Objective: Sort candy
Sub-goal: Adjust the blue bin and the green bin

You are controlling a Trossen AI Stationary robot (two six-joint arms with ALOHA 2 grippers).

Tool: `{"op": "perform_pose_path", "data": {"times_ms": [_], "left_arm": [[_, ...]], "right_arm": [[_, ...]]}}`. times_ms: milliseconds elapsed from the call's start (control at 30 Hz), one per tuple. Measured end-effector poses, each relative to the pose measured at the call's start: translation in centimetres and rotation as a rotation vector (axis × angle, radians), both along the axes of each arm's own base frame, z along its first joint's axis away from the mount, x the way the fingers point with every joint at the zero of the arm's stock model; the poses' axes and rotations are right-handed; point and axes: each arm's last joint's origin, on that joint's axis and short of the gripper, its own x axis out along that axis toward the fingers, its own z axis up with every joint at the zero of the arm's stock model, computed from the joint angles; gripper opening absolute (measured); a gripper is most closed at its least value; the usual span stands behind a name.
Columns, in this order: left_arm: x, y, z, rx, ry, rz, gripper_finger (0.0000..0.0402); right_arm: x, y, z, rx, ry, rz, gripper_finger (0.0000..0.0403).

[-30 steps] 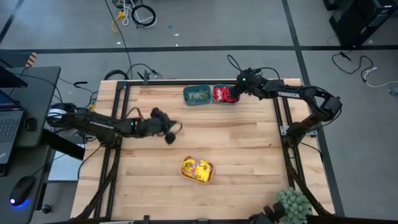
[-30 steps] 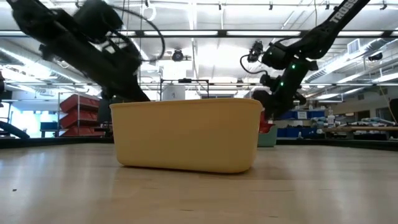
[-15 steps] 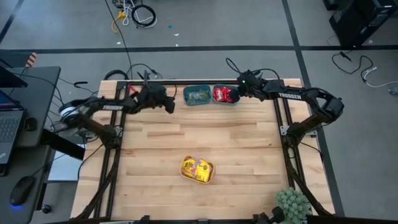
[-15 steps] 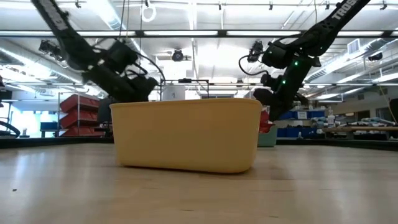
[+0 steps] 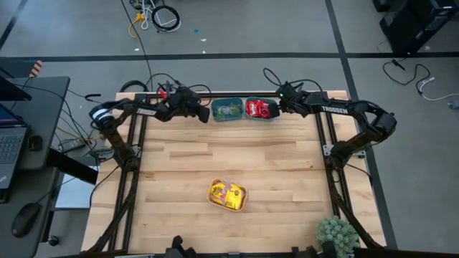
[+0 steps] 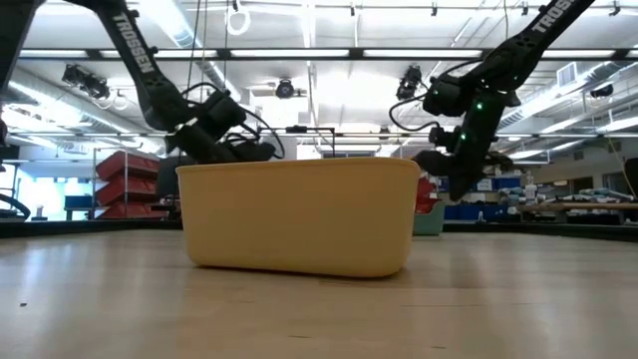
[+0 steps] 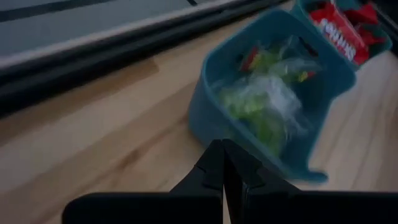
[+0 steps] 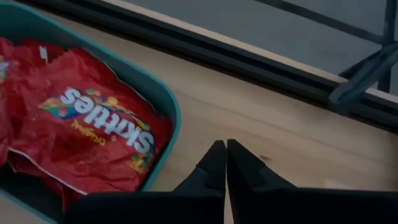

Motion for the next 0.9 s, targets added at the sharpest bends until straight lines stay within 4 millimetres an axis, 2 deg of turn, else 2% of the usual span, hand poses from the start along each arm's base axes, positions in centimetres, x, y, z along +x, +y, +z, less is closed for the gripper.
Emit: {"op": "perform_pose_path", "data": {"times_ms": [433,633,767,900], "left_arm": [[3.1,2.7,-0.7,-0.009,-0.014,-0.016,0.0000],[3.2,2.9,-0.6,-0.003,-0.023,-0.020,0.0000],[3.2,2.8,-0.5,0.019,-0.009,-0.037,0.0000],[2.7,2.6,1.2,0.079,0.014,-0.076,0.0000]], "right_arm": [[-0.2,-0.1,-0.1,0.014,0.008,-0.006,0.0000],[-0.6,-0.7,0.0,-0.002,-0.009,-0.021,0.0000],[-0.4,-1.0,0.2,-0.019,-0.025,0.033,0.0001],[-0.8,-0.9,1.1,-0.047,-0.010,0.070,0.0001]]}}
